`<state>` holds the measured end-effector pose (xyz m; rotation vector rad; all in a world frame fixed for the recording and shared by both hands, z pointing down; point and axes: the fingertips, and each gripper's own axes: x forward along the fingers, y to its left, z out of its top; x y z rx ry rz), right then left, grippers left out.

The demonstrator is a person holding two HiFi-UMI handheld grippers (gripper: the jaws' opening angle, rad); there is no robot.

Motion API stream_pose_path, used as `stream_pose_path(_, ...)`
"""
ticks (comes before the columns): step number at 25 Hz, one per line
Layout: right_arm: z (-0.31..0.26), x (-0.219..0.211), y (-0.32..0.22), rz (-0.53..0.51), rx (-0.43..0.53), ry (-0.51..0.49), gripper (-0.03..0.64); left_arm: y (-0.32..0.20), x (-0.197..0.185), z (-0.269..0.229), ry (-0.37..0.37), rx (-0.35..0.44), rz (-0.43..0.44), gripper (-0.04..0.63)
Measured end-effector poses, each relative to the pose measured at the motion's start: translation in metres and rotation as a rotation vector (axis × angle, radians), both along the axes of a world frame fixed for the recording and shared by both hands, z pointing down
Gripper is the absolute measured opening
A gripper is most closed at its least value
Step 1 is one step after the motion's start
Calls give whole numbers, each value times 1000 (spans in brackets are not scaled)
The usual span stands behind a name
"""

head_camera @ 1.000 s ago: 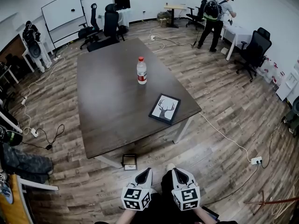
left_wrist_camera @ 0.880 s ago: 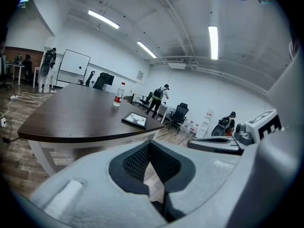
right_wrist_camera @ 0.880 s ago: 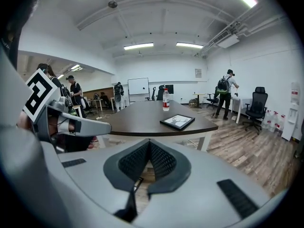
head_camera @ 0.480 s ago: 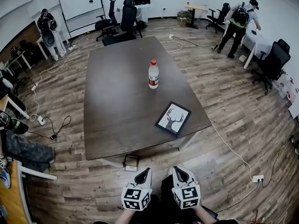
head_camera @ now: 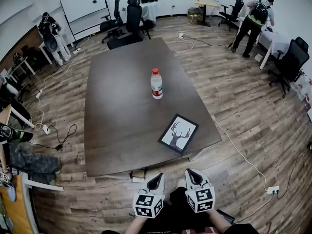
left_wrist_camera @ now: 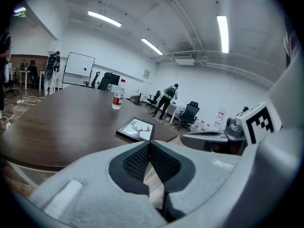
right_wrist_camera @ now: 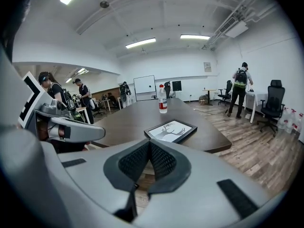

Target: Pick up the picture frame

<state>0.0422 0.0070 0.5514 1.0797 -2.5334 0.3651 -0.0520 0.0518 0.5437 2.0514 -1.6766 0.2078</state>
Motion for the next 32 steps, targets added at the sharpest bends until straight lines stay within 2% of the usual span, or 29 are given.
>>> stream_pose_path(4,-4,2,-27,-43,-3,-6,6,-24,3,-4,-9,-5,-38,9)
stream_pose_path(8,-7,4,-53,-82,0,-10,6,-44,-2,-2,-31,-15,-113,9)
stream_pose_path(12,-4,12,-77,-105,-8,-7,6,-62,-2,3,-14,-28,-167,9)
stream_pose_path(23,4,18,-102,-118,-38,17,6,-80,-7,9,17,-47,-236,9)
stream_pose_path(26,8,14,-104,-90,-66,13,6,-84,-14,18,31,-78,-226,9)
stream_pose_path(29,15,15,-110,-18,-171,-29,8,-93,-13,25,71,-121,-158,9)
stream_pose_path(32,18,13,-120,62,-232,-52,8,-105,-18,24,35,-140,-97,9)
